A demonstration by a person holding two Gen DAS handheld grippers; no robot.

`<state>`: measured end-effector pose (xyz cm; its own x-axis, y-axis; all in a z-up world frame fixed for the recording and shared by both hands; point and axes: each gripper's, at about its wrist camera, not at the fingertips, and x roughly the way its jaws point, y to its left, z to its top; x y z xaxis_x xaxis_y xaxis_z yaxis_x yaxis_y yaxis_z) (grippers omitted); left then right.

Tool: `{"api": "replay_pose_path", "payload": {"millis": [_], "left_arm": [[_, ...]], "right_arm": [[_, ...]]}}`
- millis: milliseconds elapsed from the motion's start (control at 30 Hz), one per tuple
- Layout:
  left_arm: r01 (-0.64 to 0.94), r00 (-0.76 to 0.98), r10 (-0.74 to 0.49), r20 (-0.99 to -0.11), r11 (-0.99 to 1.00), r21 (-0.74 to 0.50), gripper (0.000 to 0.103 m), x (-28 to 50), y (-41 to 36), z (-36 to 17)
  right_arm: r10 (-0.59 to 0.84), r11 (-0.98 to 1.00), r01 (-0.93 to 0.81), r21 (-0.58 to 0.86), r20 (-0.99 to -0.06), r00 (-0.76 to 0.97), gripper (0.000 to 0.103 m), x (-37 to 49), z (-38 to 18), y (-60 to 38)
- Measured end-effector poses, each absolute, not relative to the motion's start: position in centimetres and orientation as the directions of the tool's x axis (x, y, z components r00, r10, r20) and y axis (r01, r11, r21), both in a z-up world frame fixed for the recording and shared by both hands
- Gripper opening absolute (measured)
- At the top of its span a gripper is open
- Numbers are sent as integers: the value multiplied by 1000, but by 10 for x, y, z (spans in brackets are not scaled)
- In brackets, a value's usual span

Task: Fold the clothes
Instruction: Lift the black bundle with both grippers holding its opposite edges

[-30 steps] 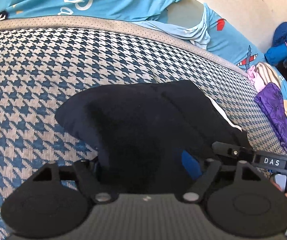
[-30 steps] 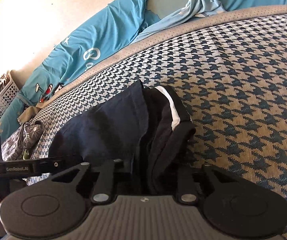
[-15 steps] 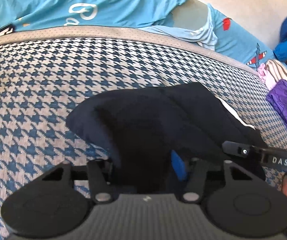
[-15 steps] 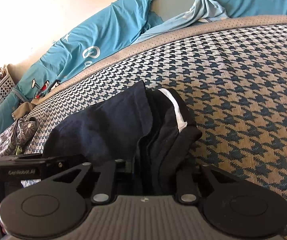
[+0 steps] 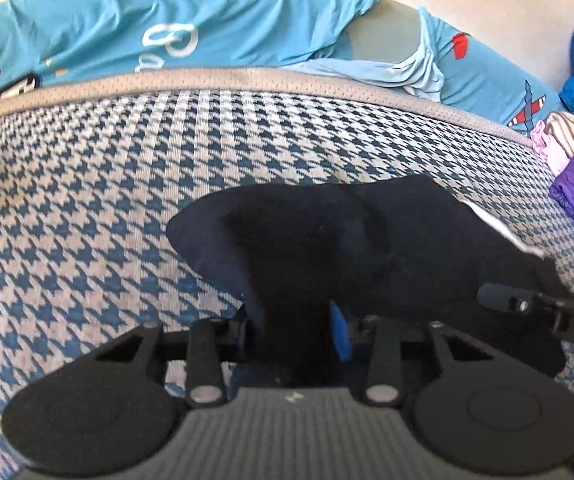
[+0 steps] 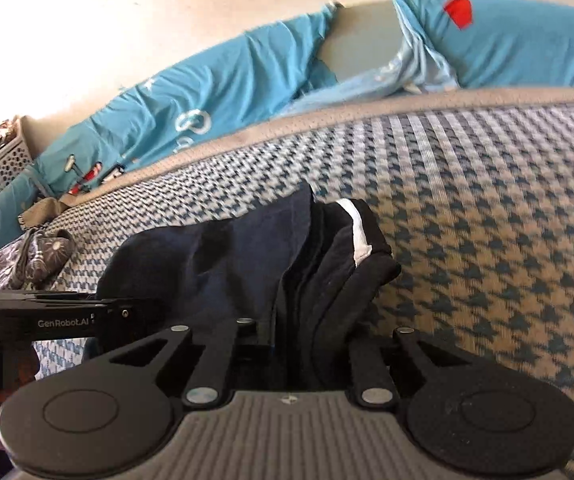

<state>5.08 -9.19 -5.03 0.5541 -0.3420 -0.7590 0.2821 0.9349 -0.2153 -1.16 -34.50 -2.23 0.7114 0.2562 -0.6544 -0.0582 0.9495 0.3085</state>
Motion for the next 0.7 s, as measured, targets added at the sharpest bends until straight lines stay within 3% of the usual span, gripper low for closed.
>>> {"api": "replay_pose_path", "payload": {"millis": [233, 500, 600, 700], "left_arm": [[260, 533, -382, -755, 923, -283, 49, 56, -79, -57], [308, 533, -402, -745, 912, -272, 66, 57, -88, -61], [327, 545, -384, -745, 916, -234, 66, 55, -98, -61], [334, 565, -355, -745, 924, -186, 55, 52, -106, -60]], "right_arm": [[272, 932, -14, 362, -675, 686, 23, -8, -33, -354], [292, 910, 23, 415, -677, 676, 29, -5, -40, -362], [293, 904, 33, 426, -676, 677, 30, -3, -42, -361], [293, 904, 33, 426, -674, 678, 32, 0, -41, -357]]}}
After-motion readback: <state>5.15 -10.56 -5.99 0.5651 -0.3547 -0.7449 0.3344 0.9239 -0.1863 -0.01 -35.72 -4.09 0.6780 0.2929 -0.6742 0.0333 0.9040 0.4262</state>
